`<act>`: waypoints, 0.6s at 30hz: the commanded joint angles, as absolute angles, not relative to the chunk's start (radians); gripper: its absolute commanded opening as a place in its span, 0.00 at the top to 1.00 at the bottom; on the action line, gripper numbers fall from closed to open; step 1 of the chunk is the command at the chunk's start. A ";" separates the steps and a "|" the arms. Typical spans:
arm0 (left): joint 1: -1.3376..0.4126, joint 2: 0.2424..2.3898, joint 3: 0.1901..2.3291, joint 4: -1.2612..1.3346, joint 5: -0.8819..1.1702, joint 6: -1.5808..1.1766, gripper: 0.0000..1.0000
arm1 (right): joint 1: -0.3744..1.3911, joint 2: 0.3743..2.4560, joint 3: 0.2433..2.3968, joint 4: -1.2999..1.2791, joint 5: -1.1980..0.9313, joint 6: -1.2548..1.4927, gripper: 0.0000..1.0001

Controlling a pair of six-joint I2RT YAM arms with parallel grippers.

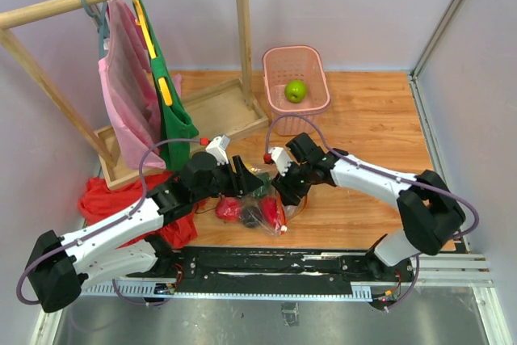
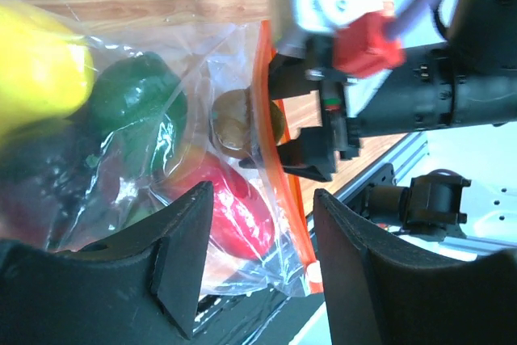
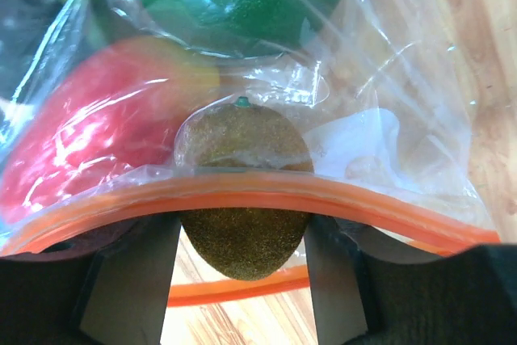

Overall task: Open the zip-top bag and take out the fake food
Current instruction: Pick up the fake fruit from the zipper food storage bag.

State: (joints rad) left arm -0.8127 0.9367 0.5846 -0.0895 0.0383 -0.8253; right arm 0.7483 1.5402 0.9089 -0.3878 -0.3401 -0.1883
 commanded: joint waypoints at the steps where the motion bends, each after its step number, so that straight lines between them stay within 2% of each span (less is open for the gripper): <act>1: -0.807 0.923 0.550 0.033 0.032 -0.877 0.43 | 0.709 1.453 0.931 -0.455 -0.448 -0.278 0.69; 7: -0.807 0.914 0.555 0.047 0.024 -0.878 0.43 | 0.652 1.393 0.924 -0.572 -0.563 -0.458 0.75; 18: -0.805 0.910 0.547 0.084 0.025 -0.916 0.43 | 0.512 1.321 0.918 -0.755 -0.707 -0.684 0.76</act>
State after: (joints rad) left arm -0.8127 0.9222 0.5549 0.0376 0.0353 -0.8993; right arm 0.5533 1.3663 0.9108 -0.6537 -0.6334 -0.5549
